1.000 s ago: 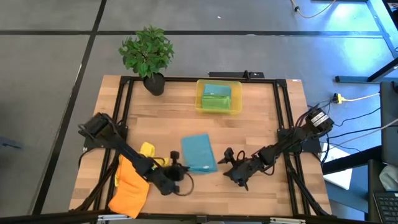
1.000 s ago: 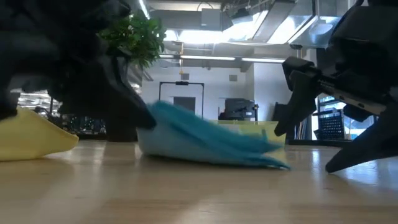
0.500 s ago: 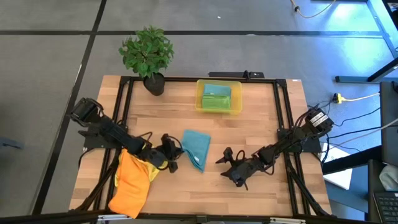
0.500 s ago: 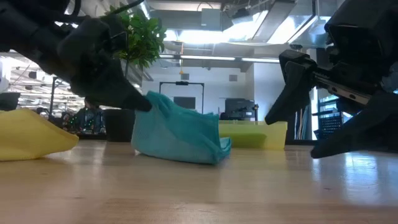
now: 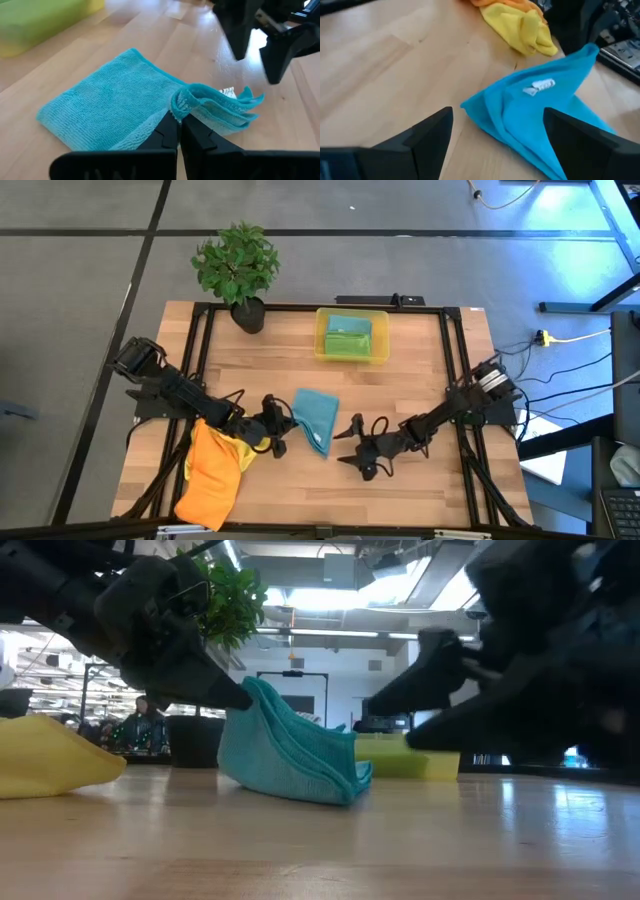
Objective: Fold microfiber towels
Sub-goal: Fold the blue microfiber towel
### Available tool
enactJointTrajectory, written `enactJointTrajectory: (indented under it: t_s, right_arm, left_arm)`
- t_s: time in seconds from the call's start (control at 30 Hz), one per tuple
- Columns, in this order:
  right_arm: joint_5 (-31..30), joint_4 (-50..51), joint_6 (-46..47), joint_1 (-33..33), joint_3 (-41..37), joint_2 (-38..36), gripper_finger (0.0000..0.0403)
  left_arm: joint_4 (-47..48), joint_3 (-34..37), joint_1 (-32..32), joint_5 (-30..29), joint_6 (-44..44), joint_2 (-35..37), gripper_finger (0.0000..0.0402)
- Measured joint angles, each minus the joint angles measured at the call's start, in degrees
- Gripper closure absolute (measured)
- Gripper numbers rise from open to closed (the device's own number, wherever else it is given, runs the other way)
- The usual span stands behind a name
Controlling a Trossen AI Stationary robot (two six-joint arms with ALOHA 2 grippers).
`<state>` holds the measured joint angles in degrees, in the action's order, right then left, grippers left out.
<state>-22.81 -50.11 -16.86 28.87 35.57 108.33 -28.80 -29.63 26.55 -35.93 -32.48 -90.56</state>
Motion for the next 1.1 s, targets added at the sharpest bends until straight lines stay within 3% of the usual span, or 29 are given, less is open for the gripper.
enactJointTrajectory:
  t_s: [0.27,0.67,1.1]
  right_arm:
    - [0.5,0.0,1.0,-0.5,5.6,7.3,0.0092]
    - [-1.2,5.0,-1.8,-0.6,12.4,12.1,0.0092]
    - [-9.2,7.6,-1.8,0.1,13.9,13.7,0.0099]
  left_arm:
    - [0.0,0.0,0.0,0.2,0.7,0.0,0.0401]
    - [-0.4,0.0,0.0,0.3,1.1,0.0,0.0401]
    - [-0.4,0.0,-0.3,0.3,1.2,-0.1,0.0401]
